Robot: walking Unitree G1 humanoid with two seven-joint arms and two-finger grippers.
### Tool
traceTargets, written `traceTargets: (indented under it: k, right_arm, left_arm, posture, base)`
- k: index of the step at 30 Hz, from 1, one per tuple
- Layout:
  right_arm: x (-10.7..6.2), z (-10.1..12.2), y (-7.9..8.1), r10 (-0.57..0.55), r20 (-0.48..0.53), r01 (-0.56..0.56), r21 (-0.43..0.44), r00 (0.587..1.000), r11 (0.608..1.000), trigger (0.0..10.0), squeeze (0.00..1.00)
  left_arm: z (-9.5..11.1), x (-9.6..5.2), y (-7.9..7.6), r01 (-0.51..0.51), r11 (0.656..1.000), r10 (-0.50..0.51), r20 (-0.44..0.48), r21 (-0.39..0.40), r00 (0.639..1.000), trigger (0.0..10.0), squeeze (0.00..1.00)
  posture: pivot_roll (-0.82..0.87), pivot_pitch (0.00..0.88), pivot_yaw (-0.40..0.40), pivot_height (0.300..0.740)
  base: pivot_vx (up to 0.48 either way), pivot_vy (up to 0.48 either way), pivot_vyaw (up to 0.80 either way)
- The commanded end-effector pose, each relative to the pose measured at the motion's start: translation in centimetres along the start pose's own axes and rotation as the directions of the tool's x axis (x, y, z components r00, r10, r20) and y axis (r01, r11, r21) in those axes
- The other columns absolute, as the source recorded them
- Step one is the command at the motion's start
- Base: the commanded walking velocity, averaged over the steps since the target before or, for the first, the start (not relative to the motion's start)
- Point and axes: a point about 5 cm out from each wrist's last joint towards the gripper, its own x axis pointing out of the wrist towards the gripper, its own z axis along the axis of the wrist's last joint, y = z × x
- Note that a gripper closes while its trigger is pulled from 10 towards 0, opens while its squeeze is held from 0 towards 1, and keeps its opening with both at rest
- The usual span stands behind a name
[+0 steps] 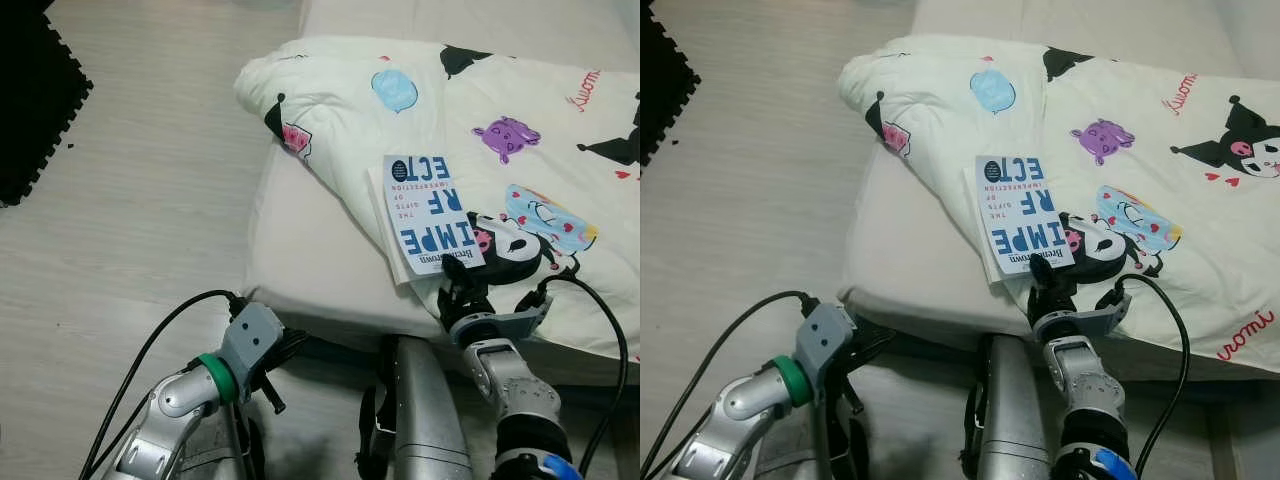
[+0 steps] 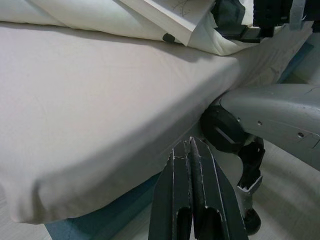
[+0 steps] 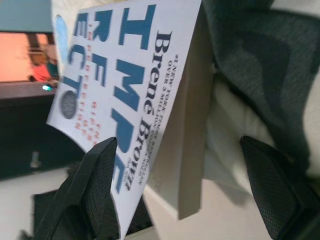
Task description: Clean up the room
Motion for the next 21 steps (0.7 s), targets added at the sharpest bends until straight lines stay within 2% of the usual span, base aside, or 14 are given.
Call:
traceTargets:
  k: [1, 2, 4, 10, 14, 21]
  right_arm:
    - [-0.4, -0.4, -0.5, 0.007, -0.007, -0.006, 0.044, 1.000, 0.999, 10.0, 1.00]
    - [-0.4, -0.4, -0.5, 0.007, -0.007, -0.006, 0.044, 1.000, 0.999, 10.0, 1.00]
    - [-0.3, -0.7, 0.7, 0.088, -0.031, -0.086, 0.076, 0.996, 0.993, 10.0, 1.00]
    - [-0.3, -1.0, 1.1, 0.120, -0.062, -0.115, 0.067, 0.991, 0.991, 10.0, 1.00]
    - [-0.6, -1.0, 1.3, 0.118, -0.116, -0.126, -0.063, 0.986, 0.990, 10.0, 1.00]
    - [-0.6, -0.6, 0.6, 0.067, -0.093, -0.077, -0.110, 0.993, 0.991, 10.0, 1.00]
  left_arm:
    - [-0.7, -0.2, -0.6, 0.025, 1.000, -0.026, -0.031, -0.016, 0.999, 10.0, 0.00]
    - [-0.7, -0.2, -0.6, 0.025, 1.000, -0.026, -0.031, -0.016, 0.999, 10.0, 0.00]
    - [-0.8, -0.3, -0.7, 0.030, 0.999, -0.030, -0.032, -0.018, 0.999, 10.0, 0.00]
    - [-0.8, -0.3, -0.7, 0.035, 0.999, -0.036, -0.035, -0.018, 0.999, 10.0, 0.00]
    - [-0.9, -0.4, -0.8, 0.037, 0.999, -0.038, -0.038, -0.018, 0.999, 10.0, 0.00]
    - [-1.0, -0.5, -0.8, 0.040, 0.999, -0.041, -0.041, -0.016, 0.998, 10.0, 0.00]
  posture:
    - [0.08, 0.282, 0.035, 0.560]
    - [0.08, 0.282, 0.035, 0.560]
    - [0.08, 0.282, 0.033, 0.560]
    - [0.08, 0.281, 0.032, 0.560]
    - [0.08, 0.275, 0.029, 0.560]
    - [0.08, 0.271, 0.031, 0.560]
  base:
    - [0.000, 0.000, 0.00]
    - [0.000, 0.000, 0.00]
    - [0.000, 0.000, 0.00]
    - [0.000, 0.000, 0.00]
    - [0.000, 0.000, 0.00]
    - [0.000, 0.000, 0.00]
